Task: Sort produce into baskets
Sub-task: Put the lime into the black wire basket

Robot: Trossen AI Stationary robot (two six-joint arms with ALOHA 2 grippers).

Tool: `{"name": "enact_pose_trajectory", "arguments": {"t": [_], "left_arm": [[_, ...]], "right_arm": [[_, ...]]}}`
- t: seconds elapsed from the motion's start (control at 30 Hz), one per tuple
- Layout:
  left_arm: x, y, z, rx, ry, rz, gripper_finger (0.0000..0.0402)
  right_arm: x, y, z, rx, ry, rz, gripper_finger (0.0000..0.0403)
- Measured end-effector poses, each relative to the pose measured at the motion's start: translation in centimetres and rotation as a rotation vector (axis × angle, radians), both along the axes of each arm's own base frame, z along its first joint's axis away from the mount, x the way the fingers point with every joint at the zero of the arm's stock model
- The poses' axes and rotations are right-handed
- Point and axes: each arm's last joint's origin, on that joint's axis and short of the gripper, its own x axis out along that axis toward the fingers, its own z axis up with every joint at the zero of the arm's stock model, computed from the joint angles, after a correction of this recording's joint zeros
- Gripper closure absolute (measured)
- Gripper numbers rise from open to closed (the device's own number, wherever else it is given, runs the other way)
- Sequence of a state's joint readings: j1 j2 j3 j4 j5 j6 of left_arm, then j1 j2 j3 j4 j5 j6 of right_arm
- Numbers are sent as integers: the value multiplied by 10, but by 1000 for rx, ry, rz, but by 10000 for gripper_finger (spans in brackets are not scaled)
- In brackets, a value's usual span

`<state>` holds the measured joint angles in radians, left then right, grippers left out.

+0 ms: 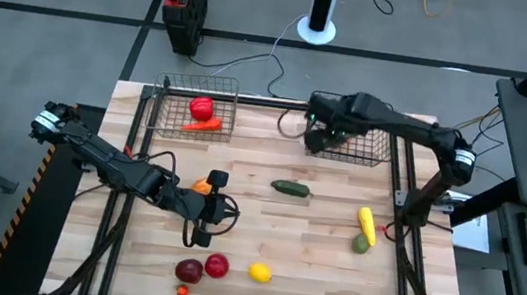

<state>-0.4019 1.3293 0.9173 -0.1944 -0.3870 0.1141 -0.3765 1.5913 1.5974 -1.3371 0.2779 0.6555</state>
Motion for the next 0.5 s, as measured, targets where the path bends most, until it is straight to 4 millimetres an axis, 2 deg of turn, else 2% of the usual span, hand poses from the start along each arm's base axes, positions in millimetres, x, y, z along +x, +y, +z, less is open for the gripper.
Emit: {"name": "enact_pose_trajectory", "arguments": {"t": [0.27,0.5], "left_arm": [[0,0,0,7,4,-3,402],[-1,2,-1,26,5,46,402]], "right_arm": [[-30,-44,-5,-74,130,-146,168],[-56,-60,-37,-43,277,-260,168]]}}
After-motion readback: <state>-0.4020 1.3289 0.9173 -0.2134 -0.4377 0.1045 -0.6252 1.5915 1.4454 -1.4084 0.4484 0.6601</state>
